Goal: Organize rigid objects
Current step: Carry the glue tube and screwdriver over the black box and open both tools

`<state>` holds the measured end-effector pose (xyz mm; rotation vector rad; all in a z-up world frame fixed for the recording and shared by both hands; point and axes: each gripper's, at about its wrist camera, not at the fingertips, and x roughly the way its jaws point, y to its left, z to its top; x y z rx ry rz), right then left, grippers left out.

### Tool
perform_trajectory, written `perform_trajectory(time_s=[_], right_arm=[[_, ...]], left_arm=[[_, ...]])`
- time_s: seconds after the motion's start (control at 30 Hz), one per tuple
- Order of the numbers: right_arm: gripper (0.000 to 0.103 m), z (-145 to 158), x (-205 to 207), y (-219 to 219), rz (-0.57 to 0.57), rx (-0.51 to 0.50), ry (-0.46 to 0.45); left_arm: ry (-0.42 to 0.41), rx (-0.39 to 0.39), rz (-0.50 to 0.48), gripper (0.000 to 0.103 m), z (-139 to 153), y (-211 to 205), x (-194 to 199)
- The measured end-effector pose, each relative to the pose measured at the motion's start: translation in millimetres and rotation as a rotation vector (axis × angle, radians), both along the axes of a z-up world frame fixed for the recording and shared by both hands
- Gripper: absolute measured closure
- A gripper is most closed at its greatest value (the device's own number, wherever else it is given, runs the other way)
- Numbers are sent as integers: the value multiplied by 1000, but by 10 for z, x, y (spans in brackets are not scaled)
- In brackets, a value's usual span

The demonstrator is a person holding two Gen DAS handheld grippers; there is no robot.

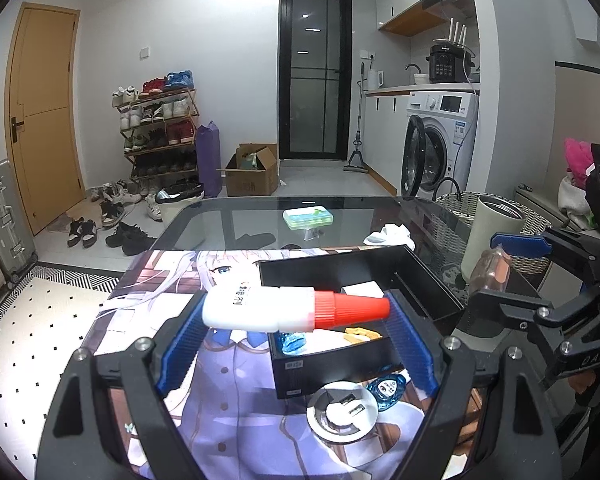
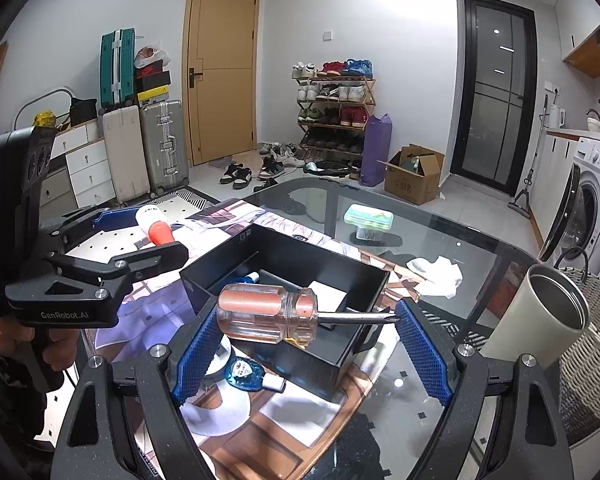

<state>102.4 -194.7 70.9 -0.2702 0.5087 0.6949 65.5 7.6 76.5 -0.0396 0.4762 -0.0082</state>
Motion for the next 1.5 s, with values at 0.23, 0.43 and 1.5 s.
perform_trajectory(time_s=[0.23, 0.43, 1.5], right_arm=[[17, 20, 122, 44, -8, 6, -1], [17, 19, 242, 89, -13, 10, -3], [17, -493, 740, 272, -67, 42, -56]], left_arm=[[-18, -1, 8, 17, -8, -13, 116], [-16, 13, 32, 17, -34, -19, 275], [-31, 35, 18, 17, -433, -34, 715]])
